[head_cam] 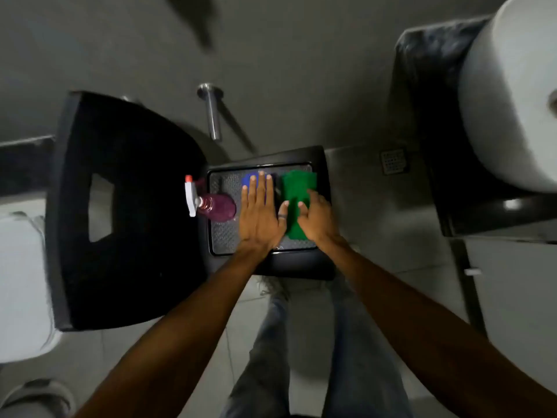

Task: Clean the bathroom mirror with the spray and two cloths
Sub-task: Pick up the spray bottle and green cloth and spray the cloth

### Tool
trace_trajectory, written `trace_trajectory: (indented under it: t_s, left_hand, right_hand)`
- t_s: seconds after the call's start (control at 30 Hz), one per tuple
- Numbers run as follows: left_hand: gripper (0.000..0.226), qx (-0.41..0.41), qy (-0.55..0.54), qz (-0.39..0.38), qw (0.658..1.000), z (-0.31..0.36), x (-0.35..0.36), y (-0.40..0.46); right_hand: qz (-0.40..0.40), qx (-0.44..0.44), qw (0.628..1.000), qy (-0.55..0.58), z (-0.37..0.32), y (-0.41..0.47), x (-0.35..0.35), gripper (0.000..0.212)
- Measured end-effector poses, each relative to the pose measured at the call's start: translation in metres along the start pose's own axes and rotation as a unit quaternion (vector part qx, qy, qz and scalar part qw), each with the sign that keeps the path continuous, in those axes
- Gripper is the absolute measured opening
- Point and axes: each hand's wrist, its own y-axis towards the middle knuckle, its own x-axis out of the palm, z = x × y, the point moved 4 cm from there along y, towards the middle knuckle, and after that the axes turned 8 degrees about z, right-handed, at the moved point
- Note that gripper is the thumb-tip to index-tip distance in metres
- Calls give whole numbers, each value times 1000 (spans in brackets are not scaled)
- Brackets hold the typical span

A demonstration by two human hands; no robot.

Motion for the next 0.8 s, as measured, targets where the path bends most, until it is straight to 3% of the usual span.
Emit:
trace_trajectory:
  t_s: [0.13, 0.23, 0.33, 0.4, 0.47, 0.5, 0.57, 0.67, 0.73, 0.8]
  left_hand:
    - [70, -30, -47, 3, 998, -19, 33, -13]
    - [48, -135, -115, 94, 980, -50, 37, -39]
    - [46, -290, -186, 211, 915, -95, 29, -56]
    - [56, -348, -275, 253, 860, -121, 25, -55]
    - [65, -391, -415, 237, 786, -140, 27, -38]
    - [72, -392, -458, 222, 767, -149, 30, -27]
    - [85, -353, -465, 199, 787, -164, 32, -1]
    - [89, -244, -455, 175, 838, -181, 25, 36]
    - [86, -159, -421, 167, 877, -180, 12, 56]
    - [83, -132, -399, 156, 894, -168, -5, 69]
  right_hand:
    - [27, 175, 984, 39, 25, 9, 47, 51]
    - [83, 244, 965, 51, 26, 15, 74, 58]
    - [122, 291, 943, 105, 28, 31, 83, 60]
    - [95, 298, 940, 137, 33, 47, 87, 57]
    - [70, 258, 954, 138, 35, 63, 84, 53]
    - [63, 231, 959, 154, 34, 70, 82, 50]
    - [28, 212, 938, 272, 32, 80, 79, 44]
    - [-56, 239, 843, 478, 21, 83, 65, 44]
    - [-73, 247, 803, 537, 9, 82, 44, 48]
    - [-105, 246, 759, 594, -9, 75, 11, 50]
